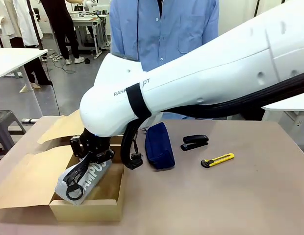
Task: Place items inside the box.
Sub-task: Pick up a Pencil pouch or Stapler and place it inside the Mailer Box closest to the robot.
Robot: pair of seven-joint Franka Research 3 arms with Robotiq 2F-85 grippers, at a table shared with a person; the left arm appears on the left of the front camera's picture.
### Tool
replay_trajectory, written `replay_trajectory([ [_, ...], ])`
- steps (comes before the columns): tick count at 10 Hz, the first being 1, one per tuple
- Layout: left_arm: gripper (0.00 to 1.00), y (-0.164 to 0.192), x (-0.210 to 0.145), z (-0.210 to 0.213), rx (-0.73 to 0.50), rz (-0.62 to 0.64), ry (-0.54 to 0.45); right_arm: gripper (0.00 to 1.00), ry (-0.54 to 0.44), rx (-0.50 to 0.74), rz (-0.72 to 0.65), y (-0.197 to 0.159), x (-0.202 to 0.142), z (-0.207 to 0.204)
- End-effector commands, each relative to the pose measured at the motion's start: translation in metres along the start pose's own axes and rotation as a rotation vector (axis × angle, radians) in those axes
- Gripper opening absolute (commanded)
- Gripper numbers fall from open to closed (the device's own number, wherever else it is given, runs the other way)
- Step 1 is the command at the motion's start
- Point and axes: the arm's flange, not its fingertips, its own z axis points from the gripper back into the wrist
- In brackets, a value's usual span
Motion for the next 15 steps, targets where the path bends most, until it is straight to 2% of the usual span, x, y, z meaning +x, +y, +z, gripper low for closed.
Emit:
replay_trajectory([
  [1, 1.00, -0.001, 0.000, -0.001, -0.020, -0.022, -0.011, 0.06, -0.003, -0.020, 0.027, 0.011, 0.011, -0.015],
  [3, 1.00, -0.001, 0.000, -0.001, -0.020, -0.022, -0.011, 0.06, 0.017, -0.015, 0.075, 0.011, 0.017, -0.024],
  [4, 1.00, -0.001, 0.000, -0.001, -0.020, -0.022, -0.011, 0.06, 0.064, -0.028, 0.109, 0.006, 0.024, -0.034],
  [10, 1.00, -0.001, 0.000, -0.001, -0.020, -0.022, -0.011, 0.06, 0.078, -0.071, 0.078, -0.007, 0.028, -0.056],
  [11, 1.00, -0.001, 0.000, -0.001, -0.020, -0.022, -0.011, 0.27, 0.085, -0.070, 0.069, -0.008, 0.027, -0.057],
  [12, 1.00, -0.001, 0.000, -0.001, -0.020, -0.022, -0.011, 0.63, 0.083, -0.076, 0.074, -0.008, 0.027, -0.057],
  [13, 1.00, -0.001, 0.000, -0.001, -0.020, -0.022, -0.011, 0.84, 0.082, -0.075, 0.071, -0.009, 0.027, -0.057],
  [14, 1.00, -0.001, 0.000, -0.001, -0.020, -0.022, -0.011, 1.00, 0.080, -0.063, 0.070, -0.010, 0.027, -0.055],
  [15, 1.00, -0.001, 0.000, -0.001, -0.020, -0.022, -0.011, 1.00, 0.077, -0.055, 0.071, -0.012, 0.026, -0.050],
])
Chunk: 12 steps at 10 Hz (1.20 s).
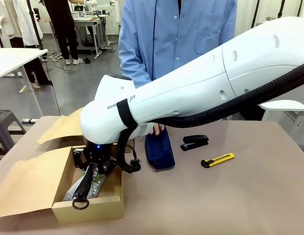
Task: Place items inside the box.
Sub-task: Pick up a Pencil pouch or Stapler and place it inside the Mailer Box closest to the robot.
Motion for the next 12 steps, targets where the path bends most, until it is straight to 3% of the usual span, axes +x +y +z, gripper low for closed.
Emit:
replay_trajectory([
  [1, 1.00, -0.001, 0.000, -0.001, -0.020, -0.022, -0.011, 1.00, -0.001, 0.026, -0.013, -0.004, -0.005, 0.008],
  [2, 1.00, -0.001, 0.000, -0.001, -0.020, -0.022, -0.011, 0.97, -0.009, 0.031, -0.008, -0.004, -0.007, 0.011],
  [8, 1.00, -0.001, 0.000, -0.001, -0.020, -0.022, -0.011, 1.00, -0.010, 0.064, -0.021, -0.012, -0.022, 0.025],
  [10, 1.00, -0.001, 0.000, -0.001, -0.020, -0.022, -0.011, 1.00, 0.007, 0.115, -0.048, -0.024, -0.046, 0.056],
  [12, 1.00, -0.001, 0.000, -0.001, -0.020, -0.022, -0.011, 1.00, 0.058, 0.195, -0.008, -0.054, -0.098, 0.116],
])
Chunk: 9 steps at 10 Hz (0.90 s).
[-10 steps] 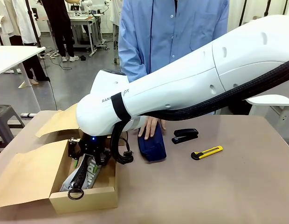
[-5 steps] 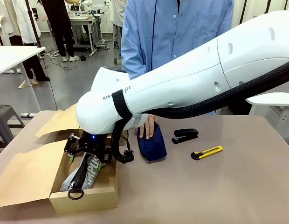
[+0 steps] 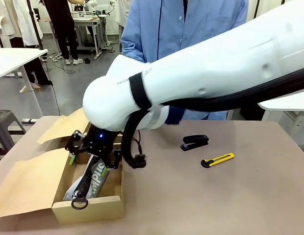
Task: Place items inside the box.
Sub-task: Pick up a Pencil pouch or Stapler and place it inside the Mailer Box closest to the robot.
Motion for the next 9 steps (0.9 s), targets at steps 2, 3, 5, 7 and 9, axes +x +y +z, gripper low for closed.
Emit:
replay_trajectory([
  [2, 1.00, -0.001, 0.000, -0.002, -0.020, -0.021, -0.010, 1.00, 0.261, -0.062, 0.066, -0.061, -0.077, 0.044],
  [3, 1.00, -0.001, 0.000, -0.002, -0.020, -0.021, -0.010, 1.00, 0.260, -0.115, 0.089, -0.077, -0.091, 0.041],
  [5, 1.00, -0.001, 0.000, -0.002, -0.020, -0.021, -0.010, 1.00, 0.221, -0.058, 0.046, -0.047, -0.089, 0.039],
  [7, 1.00, -0.001, 0.000, -0.002, -0.020, -0.021, -0.010, 1.00, 0.246, -0.121, -0.007, -0.077, -0.080, 0.037],
  [9, 1.00, -0.001, 0.000, -0.002, -0.020, -0.021, -0.010, 1.00, 0.160, 0.152, -0.197, -0.155, -0.046, 0.103],
])
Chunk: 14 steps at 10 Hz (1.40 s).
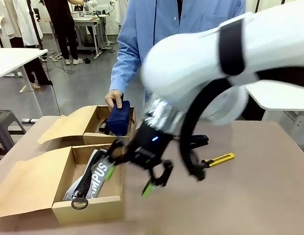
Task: Place items inside the box.
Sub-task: Pick up a Pencil pouch or Stapler and place it inside the Mailer Box closest to the robot.
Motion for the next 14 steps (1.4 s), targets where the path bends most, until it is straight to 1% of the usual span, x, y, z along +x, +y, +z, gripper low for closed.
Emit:
replay_trajectory([
  [1, 1.00, -0.001, 0.000, -0.002, -0.020, -0.022, -0.010, 1.00, 0.006, 0.273, -0.095, -0.096, 0.010, 0.070],
  [2, 1.00, -0.001, 0.000, -0.002, -0.020, -0.022, -0.010, 1.00, 0.044, 0.405, -0.101, -0.143, 0.011, 0.100],
  [3, 1.00, -0.001, 0.000, -0.002, -0.020, -0.022, -0.010, 1.00, 0.094, 0.504, -0.091, -0.195, 0.015, 0.125],
  [4, 1.00, -0.001, 0.000, -0.002, -0.020, -0.022, -0.010, 1.00, 0.165, 0.663, -0.025, -0.246, 0.014, 0.141],
  [5, 1.00, -0.001, 0.000, -0.002, -0.020, -0.022, -0.010, 1.00, 0.158, 0.800, -0.019, -0.301, 0.012, 0.148],
  [6, 1.00, -0.001, 0.000, -0.002, -0.020, -0.022, -0.010, 1.00, 0.112, 0.953, 0.015, -0.359, 0.005, 0.145],
  [7, 1.00, -0.001, 0.000, -0.002, -0.020, -0.022, -0.010, 1.00, -0.028, 1.107, 0.132, -0.413, -0.008, 0.129],
  [8, 1.00, -0.001, 0.000, -0.002, -0.020, -0.022, -0.010, 1.00, -0.092, 1.174, 0.138, -0.446, -0.014, 0.105],
  [9, 1.00, -0.001, 0.000, -0.002, -0.020, -0.022, -0.010, 1.00, -0.098, 1.190, 0.094, -0.464, -0.016, 0.079],
  [10, 1.00, -0.001, 0.000, -0.002, -0.020, -0.022, -0.010, 1.00, -0.101, 1.174, 0.078, -0.471, -0.015, 0.053],
  [11, 1.00, -0.001, 0.000, -0.002, -0.020, -0.022, -0.010, 1.00, -0.095, 1.088, -0.009, -0.455, -0.007, 0.036],
  [12, 1.00, -0.001, 0.000, -0.002, -0.020, -0.022, -0.010, 1.00, -0.124, 1.217, 0.057, -0.505, 0.036, 0.171],
  [14, 1.00, -0.001, 0.000, -0.002, -0.020, -0.022, -0.010, 1.00, -0.124, 1.217, 0.057, -0.505, 0.036, 0.171],
])
